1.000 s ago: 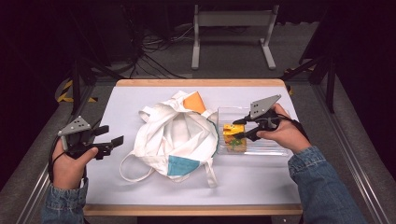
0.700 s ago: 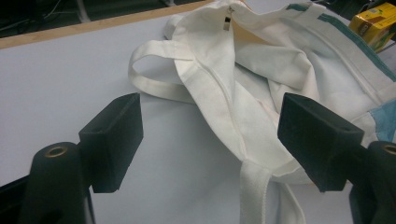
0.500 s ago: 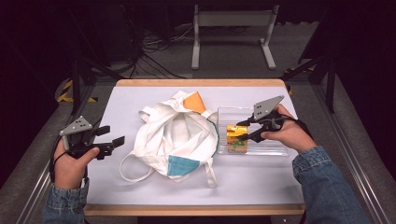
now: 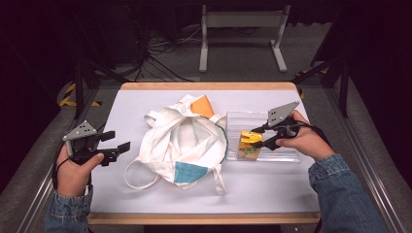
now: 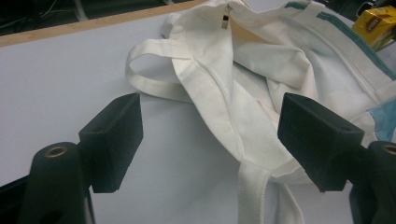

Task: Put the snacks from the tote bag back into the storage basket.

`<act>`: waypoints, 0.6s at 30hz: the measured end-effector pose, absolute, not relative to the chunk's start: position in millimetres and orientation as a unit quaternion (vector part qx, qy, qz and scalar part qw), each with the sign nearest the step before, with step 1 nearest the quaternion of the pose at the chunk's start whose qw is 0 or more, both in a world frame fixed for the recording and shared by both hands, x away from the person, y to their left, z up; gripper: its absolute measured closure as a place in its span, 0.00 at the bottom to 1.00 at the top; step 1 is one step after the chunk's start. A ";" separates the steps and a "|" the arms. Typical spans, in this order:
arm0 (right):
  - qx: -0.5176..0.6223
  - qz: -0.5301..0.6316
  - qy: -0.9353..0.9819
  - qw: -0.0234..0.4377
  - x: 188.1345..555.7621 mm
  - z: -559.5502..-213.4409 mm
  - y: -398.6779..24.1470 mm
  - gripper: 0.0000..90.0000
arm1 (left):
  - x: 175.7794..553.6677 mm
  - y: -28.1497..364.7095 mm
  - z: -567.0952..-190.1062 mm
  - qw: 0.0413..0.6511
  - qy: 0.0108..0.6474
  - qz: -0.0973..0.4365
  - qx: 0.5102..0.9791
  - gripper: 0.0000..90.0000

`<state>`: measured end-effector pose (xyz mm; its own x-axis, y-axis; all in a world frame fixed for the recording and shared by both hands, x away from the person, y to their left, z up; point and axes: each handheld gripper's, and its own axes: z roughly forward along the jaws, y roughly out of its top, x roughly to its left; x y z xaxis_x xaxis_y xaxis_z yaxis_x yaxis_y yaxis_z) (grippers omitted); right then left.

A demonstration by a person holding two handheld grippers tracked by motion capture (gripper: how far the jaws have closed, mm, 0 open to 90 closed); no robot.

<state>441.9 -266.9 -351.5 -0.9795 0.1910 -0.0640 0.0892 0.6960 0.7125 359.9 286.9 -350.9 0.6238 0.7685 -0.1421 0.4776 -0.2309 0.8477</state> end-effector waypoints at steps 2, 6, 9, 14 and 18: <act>0.077 0.385 0.917 0.067 440.8 -350.9 -268.0 0.55 | 359.8 287.0 -350.9 0.470 0.405 0.155 0.769 0.26; 0.079 0.388 0.916 0.066 439.4 -349.7 -267.3 0.53 | 359.6 287.2 -350.7 0.470 0.405 0.156 0.769 0.26; 0.087 0.399 0.910 0.069 437.4 -345.5 -266.8 0.48 | 358.9 287.8 -350.6 0.469 0.405 0.156 0.769 0.26; 0.117 0.415 0.899 0.073 431.5 -335.0 -267.1 0.35 | 356.3 289.5 -351.2 0.469 0.408 0.157 0.768 0.26; 0.130 0.425 0.892 0.085 427.9 -326.9 -268.7 0.33 | 353.6 292.0 -351.6 0.469 0.411 0.157 0.766 0.26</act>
